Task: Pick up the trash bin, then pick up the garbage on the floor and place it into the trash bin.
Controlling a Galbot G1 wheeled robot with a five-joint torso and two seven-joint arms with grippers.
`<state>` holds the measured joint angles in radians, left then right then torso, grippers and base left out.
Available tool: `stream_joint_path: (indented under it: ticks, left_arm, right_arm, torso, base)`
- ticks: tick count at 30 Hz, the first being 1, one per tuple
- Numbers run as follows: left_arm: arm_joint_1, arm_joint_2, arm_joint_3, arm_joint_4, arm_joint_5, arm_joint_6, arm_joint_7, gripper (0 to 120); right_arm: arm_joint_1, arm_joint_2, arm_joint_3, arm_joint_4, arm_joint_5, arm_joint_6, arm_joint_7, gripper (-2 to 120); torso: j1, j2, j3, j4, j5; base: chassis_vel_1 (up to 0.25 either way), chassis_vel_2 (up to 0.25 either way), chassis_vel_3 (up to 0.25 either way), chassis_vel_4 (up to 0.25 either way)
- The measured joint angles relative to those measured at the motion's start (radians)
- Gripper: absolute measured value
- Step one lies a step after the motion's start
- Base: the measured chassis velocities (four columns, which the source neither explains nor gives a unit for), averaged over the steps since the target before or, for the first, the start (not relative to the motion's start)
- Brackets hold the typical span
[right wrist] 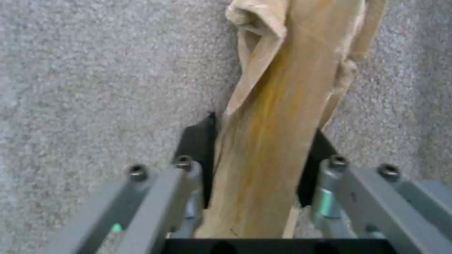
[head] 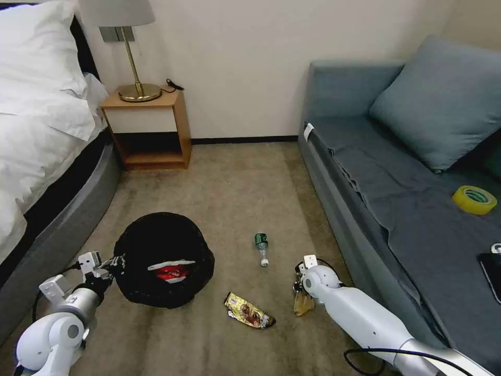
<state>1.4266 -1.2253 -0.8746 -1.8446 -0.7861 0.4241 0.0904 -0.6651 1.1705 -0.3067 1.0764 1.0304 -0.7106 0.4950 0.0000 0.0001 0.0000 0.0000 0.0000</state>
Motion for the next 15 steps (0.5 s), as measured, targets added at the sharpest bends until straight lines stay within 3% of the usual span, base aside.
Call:
stream_joint_path:
  ticks: [1,3,6,9,15]
  left_arm:
    - [0.000,0.000,0.000,0.000,0.000,0.000,0.001,4]
    - [0.001,-0.001,0.000,0.000,0.001,-0.001,0.001,4]
    - [0.002,-0.003,0.000,0.000,0.002,-0.002,0.002,4]
    - [0.003,-0.006,0.000,-0.002,0.003,-0.002,0.002,4]
    - [0.003,-0.010,0.005,-0.006,0.004,-0.003,0.003,4]
  right_arm:
    - [0.000,0.003,0.003,-0.008,-0.004,0.004,-0.001,23]
    - [0.000,0.007,0.006,-0.014,-0.008,0.008,-0.003,20]
    - [0.000,0.009,0.013,-0.021,-0.013,0.017,-0.009,5]
    - [0.000,0.009,0.017,-0.021,-0.013,0.021,-0.009,0]
    - [0.005,0.002,0.019,-0.002,-0.010,0.027,-0.003,0]
  torso:
    - [0.000,0.000,0.000,0.0000,-0.0001]
    - [0.000,0.000,0.000,-0.0001,0.0000]
    - [0.000,0.000,0.000,-0.0001,0.0000]
    - [0.000,0.000,0.000,0.0000,0.0000]
    - [0.000,0.000,0.000,0.0000,0.0000]
  base:
    - [0.000,0.000,0.000,0.000]
    - [0.000,0.000,0.000,0.000]
    - [0.000,0.000,0.000,0.000]
    - [0.000,0.000,0.000,0.000]
    - [0.000,0.000,0.000,0.000]
